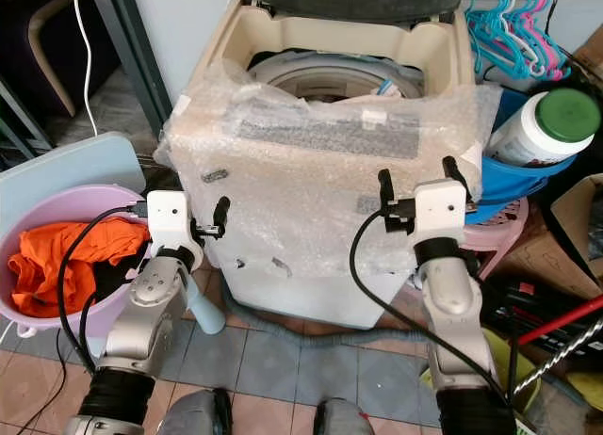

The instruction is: Clothes washing

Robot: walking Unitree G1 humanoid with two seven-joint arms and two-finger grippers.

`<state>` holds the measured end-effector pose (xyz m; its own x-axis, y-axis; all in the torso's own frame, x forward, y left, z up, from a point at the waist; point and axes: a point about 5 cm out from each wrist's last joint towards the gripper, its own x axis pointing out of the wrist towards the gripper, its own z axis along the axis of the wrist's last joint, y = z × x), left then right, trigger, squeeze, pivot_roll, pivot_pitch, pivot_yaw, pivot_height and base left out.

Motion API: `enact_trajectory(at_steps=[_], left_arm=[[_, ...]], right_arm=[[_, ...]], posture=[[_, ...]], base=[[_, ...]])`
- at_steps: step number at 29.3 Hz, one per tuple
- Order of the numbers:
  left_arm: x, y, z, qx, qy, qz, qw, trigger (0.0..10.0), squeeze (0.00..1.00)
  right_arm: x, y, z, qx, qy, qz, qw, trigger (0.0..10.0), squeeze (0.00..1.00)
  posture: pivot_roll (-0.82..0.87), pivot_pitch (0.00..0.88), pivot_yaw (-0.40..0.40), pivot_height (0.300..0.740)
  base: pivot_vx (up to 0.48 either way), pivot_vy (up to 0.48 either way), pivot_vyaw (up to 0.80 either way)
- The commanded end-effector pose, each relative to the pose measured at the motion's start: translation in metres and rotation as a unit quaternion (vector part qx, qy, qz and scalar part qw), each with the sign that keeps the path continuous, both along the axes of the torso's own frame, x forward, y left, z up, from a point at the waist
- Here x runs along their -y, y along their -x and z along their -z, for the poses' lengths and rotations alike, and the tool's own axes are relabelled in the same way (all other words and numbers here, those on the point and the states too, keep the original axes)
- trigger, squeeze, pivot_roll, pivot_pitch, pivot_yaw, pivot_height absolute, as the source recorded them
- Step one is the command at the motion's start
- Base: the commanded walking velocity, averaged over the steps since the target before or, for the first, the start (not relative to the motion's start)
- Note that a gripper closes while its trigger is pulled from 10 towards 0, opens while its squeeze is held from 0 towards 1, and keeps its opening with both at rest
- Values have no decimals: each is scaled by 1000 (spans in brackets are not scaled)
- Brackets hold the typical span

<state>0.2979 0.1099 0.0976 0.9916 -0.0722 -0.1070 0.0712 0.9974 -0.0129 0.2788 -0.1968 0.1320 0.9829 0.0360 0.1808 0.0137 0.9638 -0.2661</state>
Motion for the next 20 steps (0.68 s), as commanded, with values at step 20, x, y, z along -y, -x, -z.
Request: enact_trajectory(at_steps=[20], left_arm=[[-5,4,1,-4,-6,-4,1000,10000,0]], right_arm=[[-20,2,5,-57,-34,-3,998,10000,1000]], posture=[[-74,107,44,740]], base=[[-235,0,0]])
